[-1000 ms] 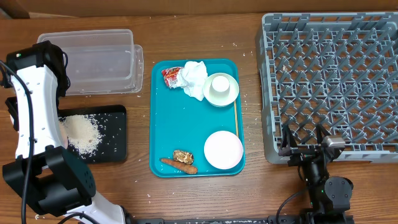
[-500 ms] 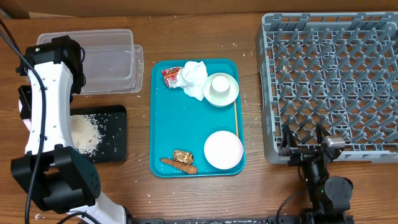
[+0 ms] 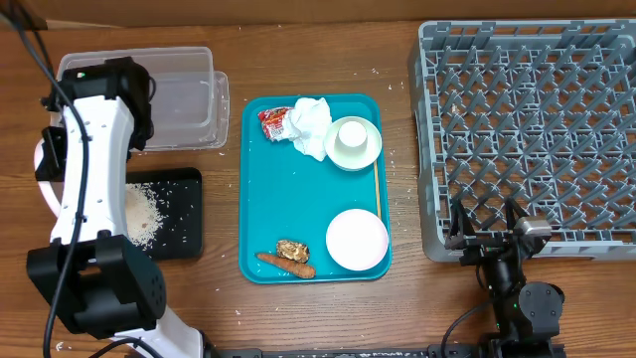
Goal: Sort waste into correct bins and load items into the dishwasher
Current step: 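Hold the plate tilted upright with the left gripper to empty it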
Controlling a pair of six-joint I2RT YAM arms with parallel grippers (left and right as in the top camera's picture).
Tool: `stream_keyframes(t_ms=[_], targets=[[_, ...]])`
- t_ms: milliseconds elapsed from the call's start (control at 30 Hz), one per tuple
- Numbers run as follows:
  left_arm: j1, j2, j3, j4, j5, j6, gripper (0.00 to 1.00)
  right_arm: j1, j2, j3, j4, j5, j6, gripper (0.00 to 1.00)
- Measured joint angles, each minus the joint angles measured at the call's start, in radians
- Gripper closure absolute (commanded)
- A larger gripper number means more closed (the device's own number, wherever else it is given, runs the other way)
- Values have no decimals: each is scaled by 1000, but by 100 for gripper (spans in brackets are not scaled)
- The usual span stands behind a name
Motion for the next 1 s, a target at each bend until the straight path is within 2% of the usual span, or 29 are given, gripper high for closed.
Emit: stream_keyframes(t_ms=[500, 600, 833, 1000], targets=[[-85, 0, 0, -17, -187, 0, 96, 0, 0, 0, 0, 0, 0, 0], [-108, 0, 0, 21, -207, 0, 96, 0, 0, 0, 0, 0, 0, 0], [-122, 0, 0, 115, -130, 0, 96, 0, 0, 0, 0, 0, 0, 0], [-122, 0, 0, 91, -115, 5, 96, 0, 0, 0, 0, 0, 0, 0]])
